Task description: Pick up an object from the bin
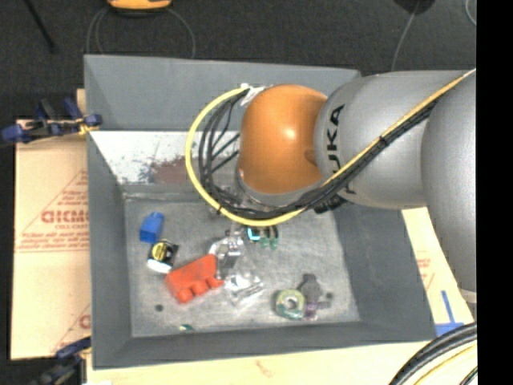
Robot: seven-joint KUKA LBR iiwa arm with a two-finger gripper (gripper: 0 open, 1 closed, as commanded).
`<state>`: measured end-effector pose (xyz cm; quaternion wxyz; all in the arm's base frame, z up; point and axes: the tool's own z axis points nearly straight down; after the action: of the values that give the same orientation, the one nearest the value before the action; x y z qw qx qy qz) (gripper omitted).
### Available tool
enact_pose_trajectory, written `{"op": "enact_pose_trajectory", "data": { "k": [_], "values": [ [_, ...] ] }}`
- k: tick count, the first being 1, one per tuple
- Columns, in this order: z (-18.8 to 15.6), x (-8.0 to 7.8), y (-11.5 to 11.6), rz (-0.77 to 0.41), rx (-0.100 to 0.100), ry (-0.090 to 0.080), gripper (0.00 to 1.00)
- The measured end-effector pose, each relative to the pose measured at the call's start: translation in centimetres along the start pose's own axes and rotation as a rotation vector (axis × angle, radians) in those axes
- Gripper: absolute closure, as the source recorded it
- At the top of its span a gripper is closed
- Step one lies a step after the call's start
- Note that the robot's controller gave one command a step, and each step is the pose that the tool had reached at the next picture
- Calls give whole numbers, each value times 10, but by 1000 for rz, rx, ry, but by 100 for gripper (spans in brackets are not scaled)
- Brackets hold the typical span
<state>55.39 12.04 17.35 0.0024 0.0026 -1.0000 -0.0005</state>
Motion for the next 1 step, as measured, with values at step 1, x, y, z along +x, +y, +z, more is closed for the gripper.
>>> {"op": "enact_pose_trajectory", "data": {
  "k": [1],
  "values": [
    [102,-12,-17,-56,-1,-17,0]
  ]
}}
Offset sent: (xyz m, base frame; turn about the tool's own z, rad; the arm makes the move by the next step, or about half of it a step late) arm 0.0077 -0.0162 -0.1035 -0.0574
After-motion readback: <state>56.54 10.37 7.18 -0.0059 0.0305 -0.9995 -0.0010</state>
